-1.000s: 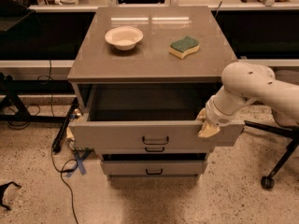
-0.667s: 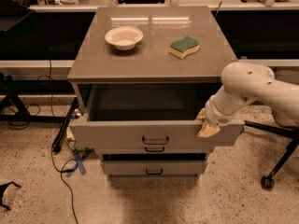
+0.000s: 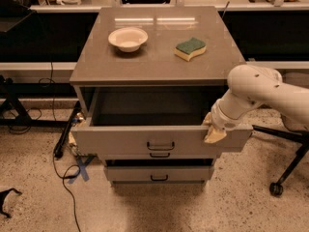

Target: Open top drawer

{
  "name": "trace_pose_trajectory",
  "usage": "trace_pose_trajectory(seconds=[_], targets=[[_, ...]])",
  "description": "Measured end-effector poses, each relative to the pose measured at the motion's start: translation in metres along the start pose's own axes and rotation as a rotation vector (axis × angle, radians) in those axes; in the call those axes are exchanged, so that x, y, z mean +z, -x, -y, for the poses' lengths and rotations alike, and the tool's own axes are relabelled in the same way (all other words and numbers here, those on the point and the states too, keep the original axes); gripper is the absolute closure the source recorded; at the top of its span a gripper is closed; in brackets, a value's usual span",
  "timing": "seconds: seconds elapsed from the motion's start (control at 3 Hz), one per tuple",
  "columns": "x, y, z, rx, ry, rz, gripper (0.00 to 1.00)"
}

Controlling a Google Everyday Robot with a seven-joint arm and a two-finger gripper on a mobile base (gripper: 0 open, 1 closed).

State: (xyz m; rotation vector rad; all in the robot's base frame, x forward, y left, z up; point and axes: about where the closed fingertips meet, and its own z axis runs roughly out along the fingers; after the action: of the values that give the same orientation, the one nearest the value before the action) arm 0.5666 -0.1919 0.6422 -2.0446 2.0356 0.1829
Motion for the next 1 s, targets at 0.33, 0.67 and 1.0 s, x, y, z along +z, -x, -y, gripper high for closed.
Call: trace_pose_trajectory(seconds=[0.33, 0.67, 1.0], targets=[[0.0017, 0.0002, -0.0008, 0.000, 0.004, 0.000, 0.11], [0.0001, 0.0023, -0.0028, -0.011, 0.006, -0.011, 0.00], [-0.0066, 0.0049, -0.0096, -0.022, 0.008, -0.025, 0.00]])
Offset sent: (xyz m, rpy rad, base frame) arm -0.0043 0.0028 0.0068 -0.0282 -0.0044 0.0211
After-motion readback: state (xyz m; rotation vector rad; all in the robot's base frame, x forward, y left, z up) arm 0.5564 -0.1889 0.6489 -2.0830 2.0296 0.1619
